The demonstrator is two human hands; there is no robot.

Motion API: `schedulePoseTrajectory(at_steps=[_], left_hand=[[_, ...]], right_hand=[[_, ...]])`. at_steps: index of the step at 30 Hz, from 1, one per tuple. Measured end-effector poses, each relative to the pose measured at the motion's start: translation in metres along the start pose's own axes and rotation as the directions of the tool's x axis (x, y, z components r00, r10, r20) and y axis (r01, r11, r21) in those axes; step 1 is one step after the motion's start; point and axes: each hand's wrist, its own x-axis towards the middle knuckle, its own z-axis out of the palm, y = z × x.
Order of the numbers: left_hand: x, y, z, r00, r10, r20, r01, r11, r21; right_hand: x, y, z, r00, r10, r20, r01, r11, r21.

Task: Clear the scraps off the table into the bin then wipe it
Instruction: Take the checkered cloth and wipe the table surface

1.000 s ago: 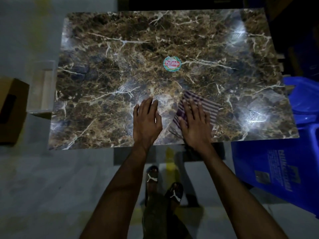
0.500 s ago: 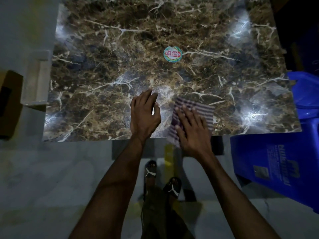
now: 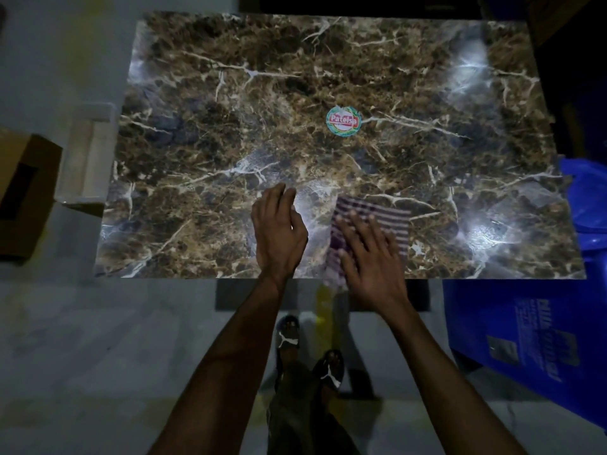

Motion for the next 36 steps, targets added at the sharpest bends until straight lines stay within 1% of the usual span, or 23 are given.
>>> schedulePoseTrajectory(at_steps=[2,3,6,8,10,12,14,16,19,23,25,28,30,32,34,36], left_hand=[[0.000,0.000,0.000,1.000,0.022,0.015,-0.023,0.999,0.045],[0.000,-0.001,0.000,0.999,0.024,0.023,-0.025,0.999,0.041],[0.003,0.001,-0.003,0.999,-0.003,0.042,0.005,0.999,-0.032],[0.004,0.004,-0.006,0.998,-0.011,0.061,0.013,0.999,-0.031],[0.004,0.007,-0.007,0.997,0.005,0.071,-0.006,1.000,0.012],[0.005,0.007,-0.006,0.997,0.015,0.081,-0.019,0.999,0.050],[0.005,0.007,-0.005,0.995,0.007,0.099,-0.014,0.997,0.071],[0.005,0.007,-0.006,0.993,-0.007,0.117,-0.006,0.994,0.107],[0.004,0.008,-0.007,0.989,0.004,0.151,-0.031,0.985,0.173],[0.013,0.011,-0.010,0.991,-0.010,0.137,-0.011,0.988,0.153],[0.026,0.013,-0.011,0.990,-0.009,0.143,-0.014,0.988,0.156],[0.057,0.010,-0.006,0.986,0.015,0.167,-0.054,0.972,0.229],[0.083,0.006,0.002,0.976,0.063,0.210,-0.110,0.969,0.223],[0.115,0.001,0.011,0.960,0.089,0.265,-0.138,0.975,0.172],[0.148,-0.004,0.017,0.944,0.089,0.317,-0.140,0.980,0.141],[0.173,-0.007,0.021,0.932,0.106,0.348,-0.168,0.974,0.153]], right_hand=[[0.038,0.000,-0.002,0.997,0.052,-0.051,-0.051,0.998,0.027],[0.059,-0.004,-0.001,0.996,0.068,-0.066,-0.066,0.997,0.031],[0.102,-0.026,0.006,0.995,0.062,-0.084,-0.061,0.998,0.014],[0.096,-0.037,0.010,0.997,0.003,-0.072,-0.003,1.000,0.002],[0.067,-0.039,0.012,0.995,-0.089,-0.049,0.088,0.996,-0.029],[0.037,-0.029,0.010,0.991,-0.136,-0.017,0.135,0.990,-0.050],[0.019,-0.014,0.004,0.994,-0.104,0.023,0.105,0.993,-0.048],[0.024,-0.003,-0.006,1.000,-0.019,0.022,0.020,0.999,-0.045],[0.071,0.002,-0.017,0.996,0.084,-0.023,-0.085,0.996,-0.038],[0.131,-0.015,-0.012,0.992,0.101,-0.074,-0.105,0.992,-0.063],[0.135,-0.022,-0.007,0.995,0.058,-0.076,-0.062,0.996,-0.061],[0.115,-0.013,-0.006,0.994,-0.108,0.016,0.108,0.992,-0.067],[0.102,0.005,-0.012,0.986,-0.156,0.057,0.160,0.984,-0.077],[0.108,0.021,-0.021,0.992,-0.115,0.061,0.119,0.990,-0.077],[0.137,0.024,-0.026,1.000,-0.019,0.003,0.019,0.998,-0.056],[0.174,0.017,-0.025,0.998,0.050,-0.048,-0.051,0.998,-0.022]])
